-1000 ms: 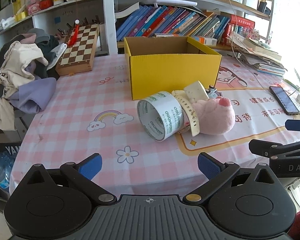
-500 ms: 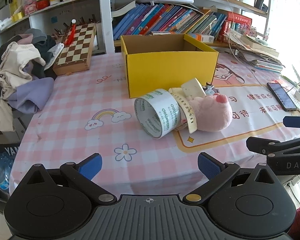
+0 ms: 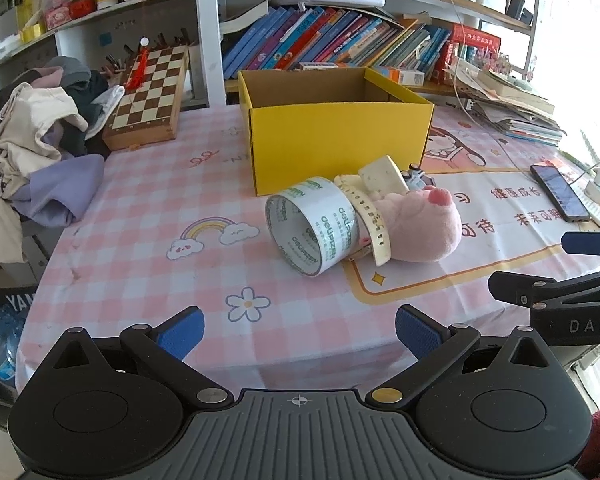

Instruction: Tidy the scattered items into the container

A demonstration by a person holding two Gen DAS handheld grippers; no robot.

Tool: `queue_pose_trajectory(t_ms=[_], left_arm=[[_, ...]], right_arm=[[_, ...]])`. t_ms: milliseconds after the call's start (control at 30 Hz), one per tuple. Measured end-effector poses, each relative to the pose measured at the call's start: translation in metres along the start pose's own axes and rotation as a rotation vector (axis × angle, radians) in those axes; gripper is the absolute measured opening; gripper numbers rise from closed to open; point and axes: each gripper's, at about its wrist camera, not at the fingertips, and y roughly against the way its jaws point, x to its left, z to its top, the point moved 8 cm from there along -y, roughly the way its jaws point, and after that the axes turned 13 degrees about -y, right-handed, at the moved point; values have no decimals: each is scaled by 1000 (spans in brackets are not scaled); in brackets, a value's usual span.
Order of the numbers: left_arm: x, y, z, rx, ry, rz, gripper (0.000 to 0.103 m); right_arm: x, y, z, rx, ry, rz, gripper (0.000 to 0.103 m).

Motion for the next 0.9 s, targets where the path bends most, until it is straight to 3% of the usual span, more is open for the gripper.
queue_pose_trajectory(t_ms=[900], left_arm=[[2, 1, -3, 8, 15, 1, 103]], right_arm=[[5, 3, 0, -5, 21, 22, 103]])
